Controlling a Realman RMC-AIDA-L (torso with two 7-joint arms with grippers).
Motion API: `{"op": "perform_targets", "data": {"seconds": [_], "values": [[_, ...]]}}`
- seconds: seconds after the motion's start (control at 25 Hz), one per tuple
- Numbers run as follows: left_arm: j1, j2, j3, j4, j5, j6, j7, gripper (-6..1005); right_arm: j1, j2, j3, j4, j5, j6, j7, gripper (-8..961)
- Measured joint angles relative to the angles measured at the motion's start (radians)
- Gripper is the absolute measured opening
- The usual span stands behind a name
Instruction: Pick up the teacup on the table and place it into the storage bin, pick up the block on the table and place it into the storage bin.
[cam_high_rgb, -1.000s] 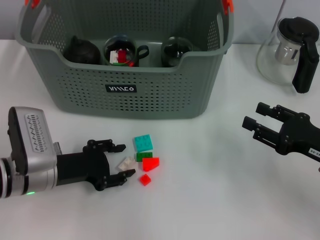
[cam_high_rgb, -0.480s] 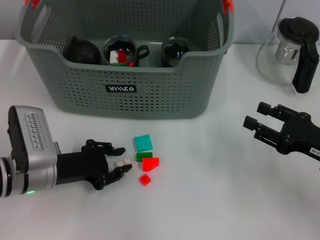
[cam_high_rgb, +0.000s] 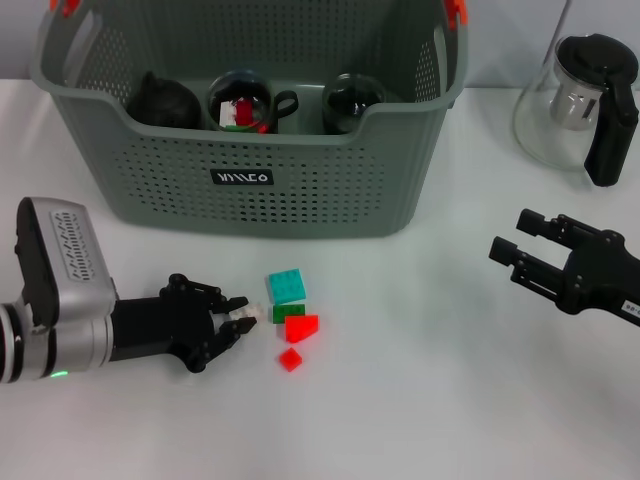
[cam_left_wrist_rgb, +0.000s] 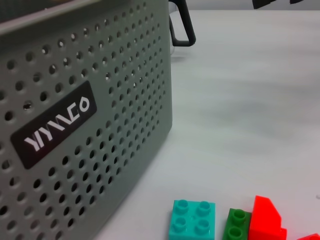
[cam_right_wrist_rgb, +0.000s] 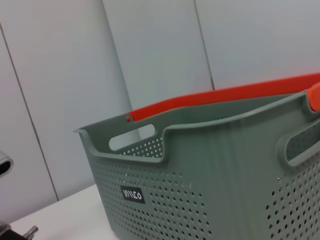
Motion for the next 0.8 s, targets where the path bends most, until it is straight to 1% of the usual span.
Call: {"op": "perform_targets", "data": {"seconds": [0.04,0.16,0.2,0.32,0.4,0.44,0.48,0.56,0.64,0.72,0.8], "values": [[0.001,0.000,0.002,0.004,0.000,0.006,-0.009,187,-0.001,0.000,0.000,0.000,0.000,-0.001,0.000,645],[0.006,0.003,0.002,0.034,0.000,0.044,-0.046,187,-0.001,-0.001,0.000,0.000,0.001,-0.004,0.000,644],[0.008,0.007,0.000,0.051,0.000,0.068,-0.065,187,-0.001,-0.001,0.000,-0.001,0.001,-0.004,0.000,644],[0.013,0.033,-0.012,0.105,0.000,0.200,-0.133,187,-0.001,-0.001,0.000,-0.002,0.001,-0.005,-0.001,644],[0.004,0.058,-0.064,0.138,-0.008,0.348,-0.153,186,-0.002,-0.001,0.000,-0.003,0.001,-0.005,-0.001,644],[-0.002,0.066,-0.086,0.146,-0.011,0.396,-0.155,186,-0.001,-0.001,0.000,-0.003,0.001,-0.005,-0.001,645],[-0.017,0.080,-0.134,0.153,-0.019,0.490,-0.155,186,-0.002,-0.001,0.000,-0.003,0.001,-0.005,-0.001,645],[-0.049,0.103,-0.209,0.154,-0.043,0.618,-0.155,186,-0.002,0.001,0.000,-0.004,0.001,-0.005,-0.003,646],[-0.079,0.117,-0.252,0.150,-0.078,0.709,-0.155,186,-0.001,0.002,0.000,-0.005,0.001,-0.005,-0.005,645],[-0.110,0.126,-0.271,0.152,-0.137,0.754,-0.171,186,0.000,0.002,0.000,-0.006,0.001,-0.005,-0.007,645],[-0.145,0.127,-0.274,0.163,-0.197,0.752,-0.202,186,0.003,0.004,0.000,-0.007,0.001,-0.006,-0.007,644]]}}
